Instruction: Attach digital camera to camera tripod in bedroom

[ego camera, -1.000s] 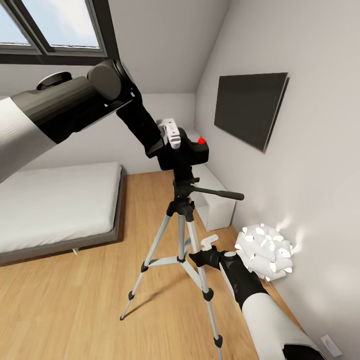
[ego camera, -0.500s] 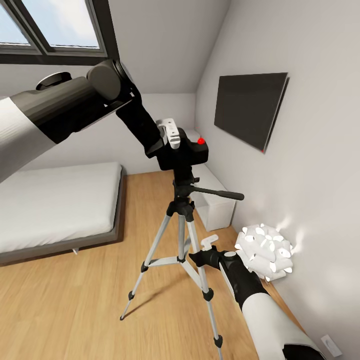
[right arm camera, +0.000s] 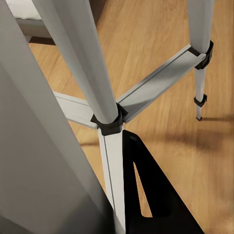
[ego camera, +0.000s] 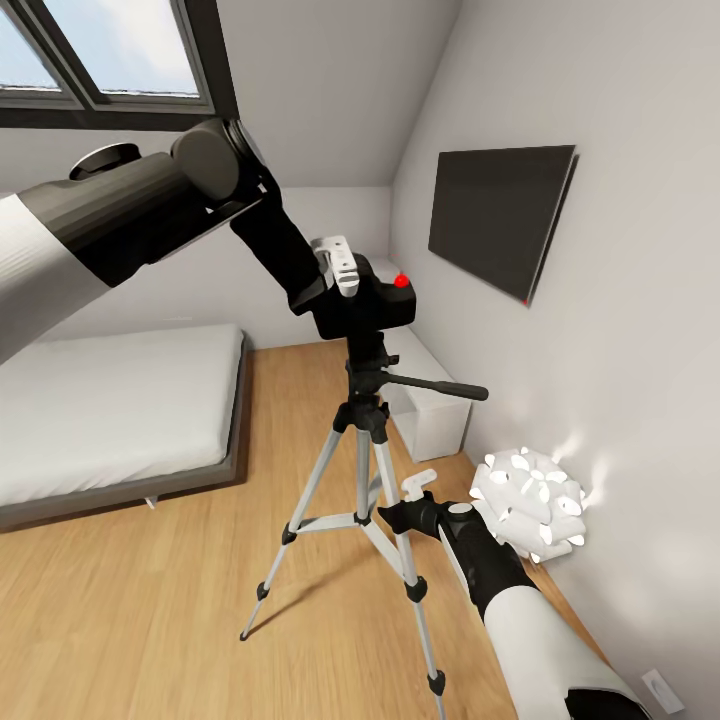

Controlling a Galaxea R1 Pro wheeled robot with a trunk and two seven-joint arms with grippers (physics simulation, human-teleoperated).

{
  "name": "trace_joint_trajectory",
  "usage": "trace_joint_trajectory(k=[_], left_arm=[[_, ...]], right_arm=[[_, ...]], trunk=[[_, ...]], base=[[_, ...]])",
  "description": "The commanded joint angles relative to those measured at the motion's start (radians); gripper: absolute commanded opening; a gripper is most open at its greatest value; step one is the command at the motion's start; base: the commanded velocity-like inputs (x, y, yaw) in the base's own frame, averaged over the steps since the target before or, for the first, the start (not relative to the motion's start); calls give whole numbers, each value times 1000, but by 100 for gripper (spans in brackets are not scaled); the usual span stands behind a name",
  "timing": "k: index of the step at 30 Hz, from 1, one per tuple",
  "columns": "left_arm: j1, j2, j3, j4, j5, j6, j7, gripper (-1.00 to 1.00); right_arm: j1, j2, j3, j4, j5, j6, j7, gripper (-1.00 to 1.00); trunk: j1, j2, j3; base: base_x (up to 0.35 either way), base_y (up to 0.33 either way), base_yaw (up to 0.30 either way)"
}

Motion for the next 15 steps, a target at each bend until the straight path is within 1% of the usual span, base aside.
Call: trace_joint_trajectory(k=[1, 15], left_arm=[[-2, 1, -3, 0, 2, 2, -1, -100], [-2, 1, -3, 2, 9, 3, 0, -100]], right_arm=[[0, 2, -9, 6, 18, 5, 11, -100], [0, 2, -9, 6, 17, 6, 11, -100]], trunk=[[1, -2, -2], [1, -2, -2]], base=[[0, 0, 0], [0, 0, 0]])
